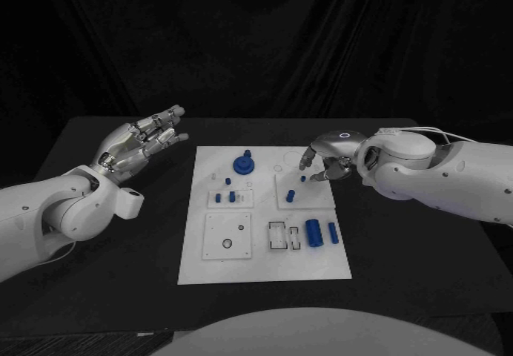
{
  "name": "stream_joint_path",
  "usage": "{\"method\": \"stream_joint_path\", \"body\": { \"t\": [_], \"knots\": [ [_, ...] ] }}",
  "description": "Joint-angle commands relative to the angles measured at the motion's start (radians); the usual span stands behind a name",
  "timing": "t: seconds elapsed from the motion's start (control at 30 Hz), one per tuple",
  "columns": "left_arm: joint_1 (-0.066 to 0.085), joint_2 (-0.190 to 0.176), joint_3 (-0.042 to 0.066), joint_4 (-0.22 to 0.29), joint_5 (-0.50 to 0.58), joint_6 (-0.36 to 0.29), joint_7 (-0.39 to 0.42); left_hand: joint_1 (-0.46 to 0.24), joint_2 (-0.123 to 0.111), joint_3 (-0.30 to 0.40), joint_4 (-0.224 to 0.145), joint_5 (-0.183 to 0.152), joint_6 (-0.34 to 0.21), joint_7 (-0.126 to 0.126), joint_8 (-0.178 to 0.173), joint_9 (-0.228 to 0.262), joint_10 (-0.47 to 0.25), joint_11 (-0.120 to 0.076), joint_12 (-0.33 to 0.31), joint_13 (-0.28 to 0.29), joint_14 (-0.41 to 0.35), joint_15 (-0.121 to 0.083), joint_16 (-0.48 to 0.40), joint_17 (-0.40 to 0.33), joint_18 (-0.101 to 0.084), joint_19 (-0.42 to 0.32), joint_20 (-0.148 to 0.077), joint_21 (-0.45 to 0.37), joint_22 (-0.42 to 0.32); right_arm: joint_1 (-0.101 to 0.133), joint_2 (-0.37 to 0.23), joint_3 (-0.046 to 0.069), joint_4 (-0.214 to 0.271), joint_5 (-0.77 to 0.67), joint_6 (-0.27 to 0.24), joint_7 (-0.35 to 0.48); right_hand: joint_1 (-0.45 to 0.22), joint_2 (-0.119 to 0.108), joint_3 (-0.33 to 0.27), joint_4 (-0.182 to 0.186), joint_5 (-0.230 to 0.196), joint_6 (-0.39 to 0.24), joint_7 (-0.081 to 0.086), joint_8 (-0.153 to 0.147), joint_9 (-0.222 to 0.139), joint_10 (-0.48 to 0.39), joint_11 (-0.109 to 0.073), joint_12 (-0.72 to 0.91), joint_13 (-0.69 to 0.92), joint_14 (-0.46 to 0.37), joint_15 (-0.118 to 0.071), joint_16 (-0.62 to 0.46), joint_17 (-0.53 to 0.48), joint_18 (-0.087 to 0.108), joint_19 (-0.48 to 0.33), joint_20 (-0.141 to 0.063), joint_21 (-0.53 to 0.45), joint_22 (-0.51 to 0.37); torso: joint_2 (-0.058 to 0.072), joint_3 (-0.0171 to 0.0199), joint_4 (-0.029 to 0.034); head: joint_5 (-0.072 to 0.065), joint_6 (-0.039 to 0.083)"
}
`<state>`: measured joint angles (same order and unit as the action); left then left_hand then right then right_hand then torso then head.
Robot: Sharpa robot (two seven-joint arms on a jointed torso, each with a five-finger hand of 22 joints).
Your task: Assemble the parts on the task board
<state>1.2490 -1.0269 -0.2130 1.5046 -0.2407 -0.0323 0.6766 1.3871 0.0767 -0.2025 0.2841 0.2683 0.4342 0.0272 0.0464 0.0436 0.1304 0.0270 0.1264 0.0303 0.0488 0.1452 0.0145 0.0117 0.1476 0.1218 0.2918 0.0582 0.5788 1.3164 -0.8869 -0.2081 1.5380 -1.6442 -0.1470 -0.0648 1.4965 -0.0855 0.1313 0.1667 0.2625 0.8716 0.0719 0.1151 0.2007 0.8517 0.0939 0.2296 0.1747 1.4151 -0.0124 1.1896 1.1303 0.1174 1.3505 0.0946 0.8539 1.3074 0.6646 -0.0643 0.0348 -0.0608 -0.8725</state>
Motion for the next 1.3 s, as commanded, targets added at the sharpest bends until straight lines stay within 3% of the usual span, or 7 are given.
{"method": "stream_joint_path", "body": {
  "t": [0.03,0.2,0.47,0.6,0.97,1.3],
  "knots": [
    [0.003,0.001,0.001,-0.001,0.021,-0.012,0.205,0.03,-0.004,-0.002,-0.003,0.011,0.011,0.002,-0.003,0.001,0.004,0.008,0.007,0.002,0.007,0.006,-0.001,0.002,0.016,0.011,0.0,0.005,0.004,-0.007,0.007,0.001,-0.013,-0.023,-0.024,0.005,0.012,-0.001,0.002,-0.007,0.005,0.0,-0.004,-0.004,-0.002,0.002,-0.004,0.003,-0.002,-0.006,-0.005,-0.003,0.0,0.012,-0.004,-0.006,-0.005,0.064,0.0,0.0,0.0018,-0.005,0.0],
    [0.003,0.0,0.001,-0.003,0.021,-0.015,0.207,0.06,-0.002,0.0,-0.007,0.041,0.011,0.002,-0.003,0.001,0.004,0.01,0.011,0.002,0.012,0.007,0.0,0.003,0.017,0.018,0.0,0.006,0.002,-0.016,0.022,0.001,-0.033,-0.054,-0.034,0.015,0.016,0.001,0.005,-0.01,0.004,-0.001,-0.006,-0.006,-0.003,0.004,-0.005,0.004,-0.005,-0.007,-0.005,-0.004,-0.003,0.012,-0.004,-0.006,-0.007,0.064,0.0,-0.0001,0.0008,-0.002,0.0],
    [0.003,0.0,0.001,-0.006,0.021,-0.01,0.205,0.063,0.002,0.0,-0.003,0.05,0.008,0.001,-0.004,0.001,0.003,0.014,0.011,0.002,0.012,0.009,0.0,0.003,0.015,0.016,0.001,0.005,-0.008,-0.034,0.046,0.001,-0.061,-0.076,-0.054,0.03,0.016,0.005,0.012,-0.01,-0.015,0.003,-0.007,-0.007,-0.005,0.008,-0.006,0.007,-0.012,-0.007,-0.006,-0.003,-0.003,0.012,-0.002,-0.008,-0.007,0.065,-0.004,0.0008,0.0005,0.007,0.0],
    [0.003,0.001,0.001,-0.008,0.021,-0.007,0.204,0.065,0.003,-0.001,-0.002,0.053,0.007,0.0,-0.004,0.001,0.003,0.016,0.011,0.002,0.016,0.012,0.001,0.004,0.015,0.018,0.001,0.005,-0.006,-0.039,0.056,0.001,-0.073,-0.079,-0.055,0.035,0.014,0.008,0.016,-0.008,-0.011,0.011,-0.006,-0.004,-0.005,0.016,-0.005,0.01,-0.015,-0.006,-0.006,-0.002,-0.003,0.011,-0.001,-0.008,-0.006,0.067,-0.004,0.0015,0.0005,0.003,0.0],
    [0.003,0.006,0.001,-0.017,0.021,0.006,0.201,0.068,0.009,-0.004,0.001,0.06,0.005,-0.003,-0.004,0.0,0.007,0.029,0.016,0.002,0.027,0.022,0.004,0.006,0.011,0.02,0.002,0.005,-0.01,-0.057,0.084,0.001,-0.114,-0.081,-0.056,0.045,0.016,0.009,0.038,-0.01,0.027,0.035,-0.002,0.002,-0.004,0.033,-0.004,0.015,-0.028,-0.005,-0.006,0.002,-0.004,0.01,0.003,-0.008,-0.006,0.07,-0.003,0.001,-0.0001,0.001,0.0],
    [0.003,0.012,0.001,-0.026,0.021,0.014,0.198,0.076,0.016,-0.009,0.0,0.084,0.006,0.0,-0.004,0.001,0.007,0.035,0.019,0.002,0.047,0.037,0.009,0.01,0.006,0.036,0.003,0.011,0.006,-0.078,0.107,0.001,-0.154,-0.081,-0.065,0.059,0.021,0.002,0.086,-0.02,0.068,0.097,0.009,0.026,0.01,0.079,-0.01,0.025,-0.045,-0.002,-0.01,0.01,-0.002,0.009,0.01,-0.012,0.0,0.079,-0.003,0.001,-0.0001,0.002,0.0]
  ]
}}
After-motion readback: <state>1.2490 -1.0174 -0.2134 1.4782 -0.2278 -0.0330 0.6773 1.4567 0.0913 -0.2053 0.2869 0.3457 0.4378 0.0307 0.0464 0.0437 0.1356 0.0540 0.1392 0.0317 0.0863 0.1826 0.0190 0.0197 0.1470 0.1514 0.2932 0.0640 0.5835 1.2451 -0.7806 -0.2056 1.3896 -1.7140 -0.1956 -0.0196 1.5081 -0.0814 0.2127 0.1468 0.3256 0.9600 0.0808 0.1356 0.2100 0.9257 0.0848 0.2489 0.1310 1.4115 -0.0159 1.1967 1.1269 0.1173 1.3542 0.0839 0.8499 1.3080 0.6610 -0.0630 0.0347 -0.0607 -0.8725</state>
